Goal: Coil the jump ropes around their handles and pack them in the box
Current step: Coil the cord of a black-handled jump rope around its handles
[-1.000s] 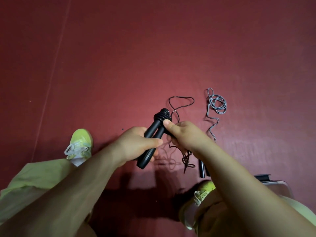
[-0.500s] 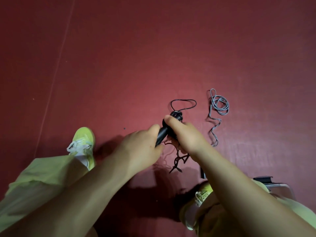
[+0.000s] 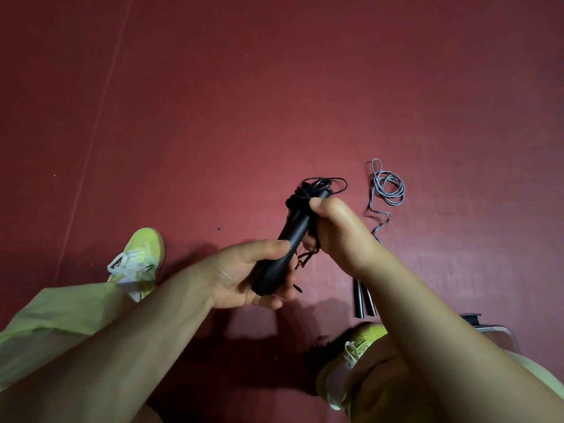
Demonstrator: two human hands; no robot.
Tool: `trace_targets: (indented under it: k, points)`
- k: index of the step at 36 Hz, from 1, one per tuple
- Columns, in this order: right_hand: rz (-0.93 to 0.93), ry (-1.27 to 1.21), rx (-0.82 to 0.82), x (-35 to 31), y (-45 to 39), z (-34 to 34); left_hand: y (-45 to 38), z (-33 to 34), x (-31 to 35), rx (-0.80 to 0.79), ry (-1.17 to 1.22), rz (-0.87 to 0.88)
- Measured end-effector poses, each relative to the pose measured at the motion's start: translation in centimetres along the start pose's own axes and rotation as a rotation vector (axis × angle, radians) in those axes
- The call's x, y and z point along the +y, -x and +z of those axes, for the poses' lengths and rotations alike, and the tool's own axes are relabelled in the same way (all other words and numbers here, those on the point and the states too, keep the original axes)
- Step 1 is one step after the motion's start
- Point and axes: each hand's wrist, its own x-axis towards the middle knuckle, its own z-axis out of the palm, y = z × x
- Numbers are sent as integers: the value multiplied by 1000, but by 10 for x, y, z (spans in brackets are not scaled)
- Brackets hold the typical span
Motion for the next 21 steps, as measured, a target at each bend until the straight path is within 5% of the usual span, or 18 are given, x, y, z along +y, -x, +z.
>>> trace_targets:
  k: [9,21]
  points:
    - [103,-28,-76,2,1,-16,-3,0,15,349,-375,88]
    - [203,511,222,4,3,-15,-13,-6,15,551,-636,150]
